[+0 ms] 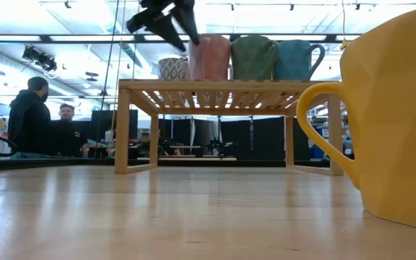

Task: Place coffee mugs
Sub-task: Put the pink mug on the shelf aligned with the left blue mug

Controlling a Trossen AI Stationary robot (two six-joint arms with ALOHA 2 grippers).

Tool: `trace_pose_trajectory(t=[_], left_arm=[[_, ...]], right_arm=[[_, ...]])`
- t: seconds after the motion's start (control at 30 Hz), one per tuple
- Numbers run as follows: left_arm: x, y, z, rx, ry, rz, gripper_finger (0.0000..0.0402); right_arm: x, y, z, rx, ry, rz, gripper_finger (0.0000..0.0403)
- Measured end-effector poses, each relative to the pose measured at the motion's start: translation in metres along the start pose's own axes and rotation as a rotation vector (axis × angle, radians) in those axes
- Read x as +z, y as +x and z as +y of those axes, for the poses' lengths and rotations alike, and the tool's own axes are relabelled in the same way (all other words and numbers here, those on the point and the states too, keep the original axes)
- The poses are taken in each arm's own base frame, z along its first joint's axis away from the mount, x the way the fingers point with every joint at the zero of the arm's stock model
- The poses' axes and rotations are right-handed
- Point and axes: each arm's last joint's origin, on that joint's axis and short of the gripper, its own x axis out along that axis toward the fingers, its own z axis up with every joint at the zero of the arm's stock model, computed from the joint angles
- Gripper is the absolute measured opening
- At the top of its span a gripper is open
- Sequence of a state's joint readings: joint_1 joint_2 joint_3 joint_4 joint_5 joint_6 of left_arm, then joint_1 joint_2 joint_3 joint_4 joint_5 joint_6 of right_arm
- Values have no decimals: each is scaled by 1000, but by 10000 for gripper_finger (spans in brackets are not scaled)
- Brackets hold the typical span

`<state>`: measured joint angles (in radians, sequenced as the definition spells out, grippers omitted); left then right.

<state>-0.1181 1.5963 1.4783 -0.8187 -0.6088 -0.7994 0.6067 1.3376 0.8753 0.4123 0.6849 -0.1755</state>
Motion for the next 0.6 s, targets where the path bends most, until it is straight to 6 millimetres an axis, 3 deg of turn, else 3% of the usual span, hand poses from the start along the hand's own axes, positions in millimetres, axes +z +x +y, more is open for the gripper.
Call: trace_pose_trajectory(t=[0.6], left_arm=[[13, 27, -9, -45, -110, -86, 172]], right_arm=[[-1, 0, 0, 3, -6, 4, 175]])
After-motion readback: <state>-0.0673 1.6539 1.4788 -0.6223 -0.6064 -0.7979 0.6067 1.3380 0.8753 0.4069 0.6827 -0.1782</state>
